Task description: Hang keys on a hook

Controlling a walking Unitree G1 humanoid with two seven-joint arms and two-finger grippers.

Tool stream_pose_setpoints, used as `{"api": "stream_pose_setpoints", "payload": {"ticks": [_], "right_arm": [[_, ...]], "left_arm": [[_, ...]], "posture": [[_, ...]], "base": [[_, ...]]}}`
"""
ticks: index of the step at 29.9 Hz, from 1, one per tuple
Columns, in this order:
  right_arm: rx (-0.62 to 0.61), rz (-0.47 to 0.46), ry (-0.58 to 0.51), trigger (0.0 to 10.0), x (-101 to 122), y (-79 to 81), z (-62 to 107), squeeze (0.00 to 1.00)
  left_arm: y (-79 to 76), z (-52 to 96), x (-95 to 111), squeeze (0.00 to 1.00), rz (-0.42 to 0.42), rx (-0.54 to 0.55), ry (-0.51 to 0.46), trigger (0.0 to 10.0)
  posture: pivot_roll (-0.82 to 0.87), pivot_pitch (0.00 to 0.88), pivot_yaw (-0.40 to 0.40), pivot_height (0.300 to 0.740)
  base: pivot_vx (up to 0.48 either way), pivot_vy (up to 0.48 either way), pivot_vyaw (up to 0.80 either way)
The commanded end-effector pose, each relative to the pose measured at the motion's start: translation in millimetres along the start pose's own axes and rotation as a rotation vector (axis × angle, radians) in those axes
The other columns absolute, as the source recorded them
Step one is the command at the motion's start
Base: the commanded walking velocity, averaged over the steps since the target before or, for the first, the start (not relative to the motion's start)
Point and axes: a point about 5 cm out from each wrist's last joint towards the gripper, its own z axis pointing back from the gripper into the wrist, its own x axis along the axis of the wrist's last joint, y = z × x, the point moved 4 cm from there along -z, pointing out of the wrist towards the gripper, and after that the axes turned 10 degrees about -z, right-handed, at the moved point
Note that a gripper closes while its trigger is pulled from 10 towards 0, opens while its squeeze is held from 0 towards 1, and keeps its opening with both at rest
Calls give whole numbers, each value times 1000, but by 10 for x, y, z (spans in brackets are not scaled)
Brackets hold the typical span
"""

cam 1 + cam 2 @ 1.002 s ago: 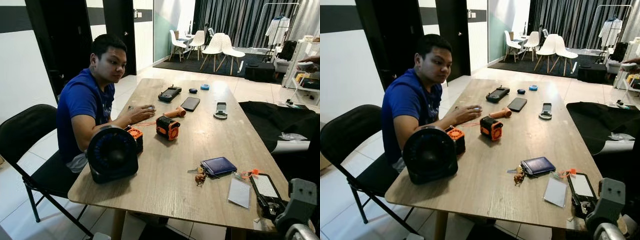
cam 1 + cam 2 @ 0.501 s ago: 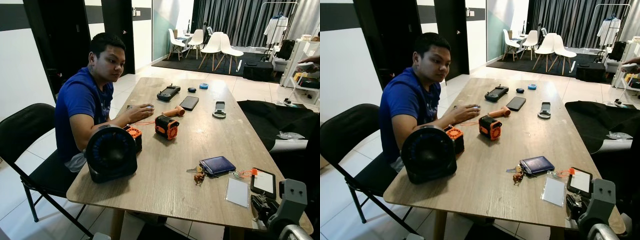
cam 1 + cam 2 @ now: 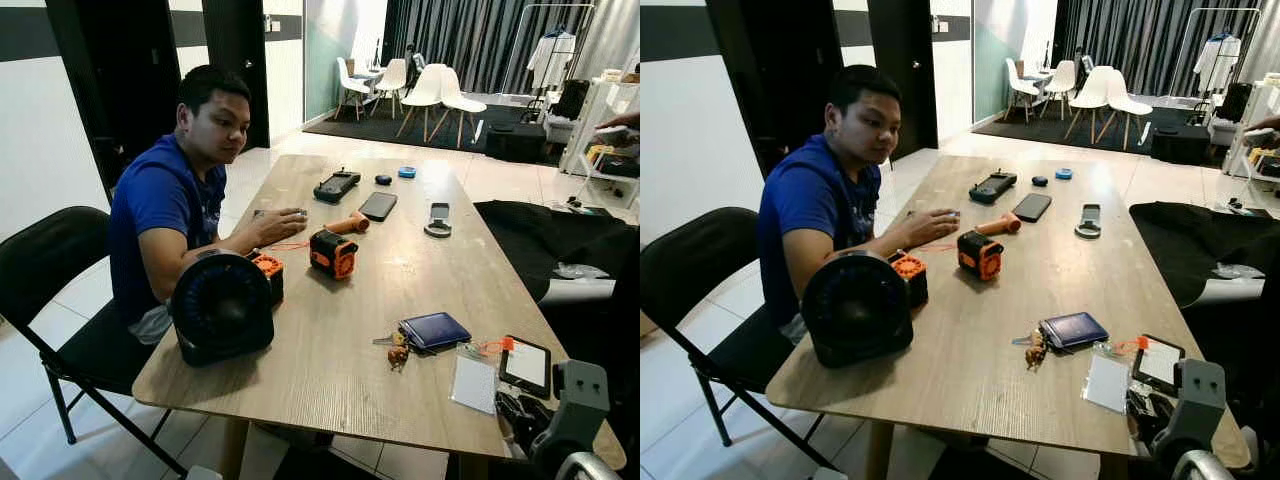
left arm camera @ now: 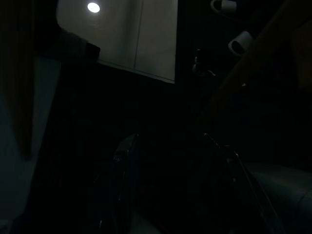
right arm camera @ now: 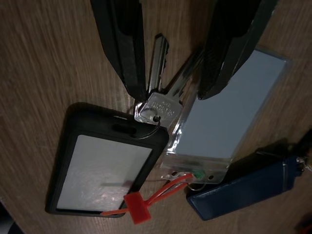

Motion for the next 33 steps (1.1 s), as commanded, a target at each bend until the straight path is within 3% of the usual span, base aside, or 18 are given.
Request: {"api": "stream_pose_setpoints", "payload": {"ticks": [1, 5, 17, 19, 20, 23, 33], "right_arm": [[-26, -57, 61, 10000, -173, -51, 22, 0], [-2, -108, 45, 10000, -124, -19, 2, 0], [24, -99, 45, 10000, -102, 55, -92, 0], [44, 19, 46, 10000, -97, 103, -98, 0], [44, 19, 46, 10000, -97, 103, -98, 0], [87, 275, 21, 10000, -94, 190, -93, 0], [140, 392, 31, 10000, -153, 254, -87, 0]], "left_arm": [[-33, 15, -43, 0, 19, -11, 7, 10000], [-43, 14, -43, 0, 22, -22, 7, 10000], [-65, 16, -62, 0, 26, -40, 14, 10000], [-65, 23, -73, 0, 26, -42, 17, 10000], [-65, 23, -73, 0, 26, -42, 17, 10000], [-72, 35, -97, 0, 23, -46, 24, 10000], [-99, 56, -114, 0, 14, -62, 30, 10000]], "posture": [[38, 58, 16, 740], [38, 60, 16, 740], [43, 63, 14, 740], [45, 63, 15, 740], [45, 63, 15, 740], [46, 64, 13, 740], [47, 65, 14, 740]], "base": [[0, 0, 0], [0, 0, 0], [0, 0, 0], [0, 0, 0], [0, 0, 0], [0, 0, 0], [0, 0, 0]]}}
